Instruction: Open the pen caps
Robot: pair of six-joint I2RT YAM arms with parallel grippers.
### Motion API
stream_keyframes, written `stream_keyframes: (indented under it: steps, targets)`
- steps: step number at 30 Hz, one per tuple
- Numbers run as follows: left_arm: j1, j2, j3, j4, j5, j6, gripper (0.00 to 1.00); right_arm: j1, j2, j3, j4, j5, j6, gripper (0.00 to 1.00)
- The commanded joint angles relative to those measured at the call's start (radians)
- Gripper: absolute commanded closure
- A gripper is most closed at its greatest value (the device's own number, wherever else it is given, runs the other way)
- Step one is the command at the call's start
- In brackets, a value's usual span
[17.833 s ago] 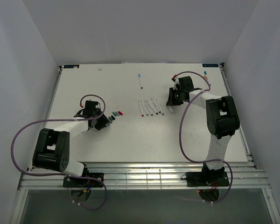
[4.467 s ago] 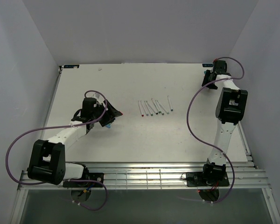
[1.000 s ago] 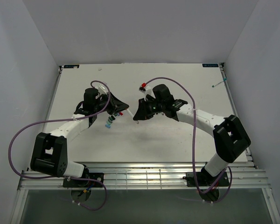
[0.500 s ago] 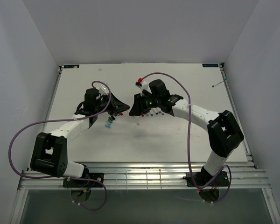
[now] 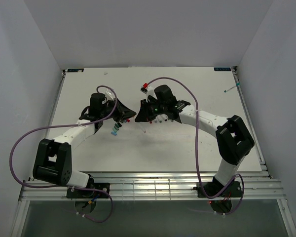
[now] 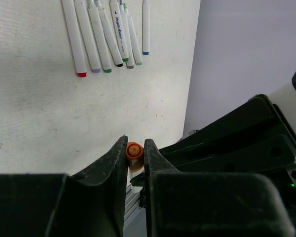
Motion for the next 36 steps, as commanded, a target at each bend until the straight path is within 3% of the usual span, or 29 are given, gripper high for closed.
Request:
stream_keyframes:
  steps: [1, 11, 25, 36]
  targets:
    - [-0.002, -0.026, 0.086, 0.031, -0.059, -0.016, 1.0, 0.05, -0.037, -0.066, -0.021, 0.05, -0.017, 0.92]
    - [0.099, 0.031, 0.149, 0.081, -0.096, 0.024, 1.0, 0.168, -0.217, -0.281, -0.032, 0.126, 0.031, 0.92]
    - [0.176, 0.036, 0.189, 0.088, -0.088, 0.13, 1.0, 0.189, -0.309, -0.392, 0.084, -0.074, 0.136, 0.92]
    - [0.256, 0.03, 0.177, 0.083, -0.074, 0.16, 1.0, 0.202, -0.439, -0.501, 0.139, -0.117, 0.214, 0.92]
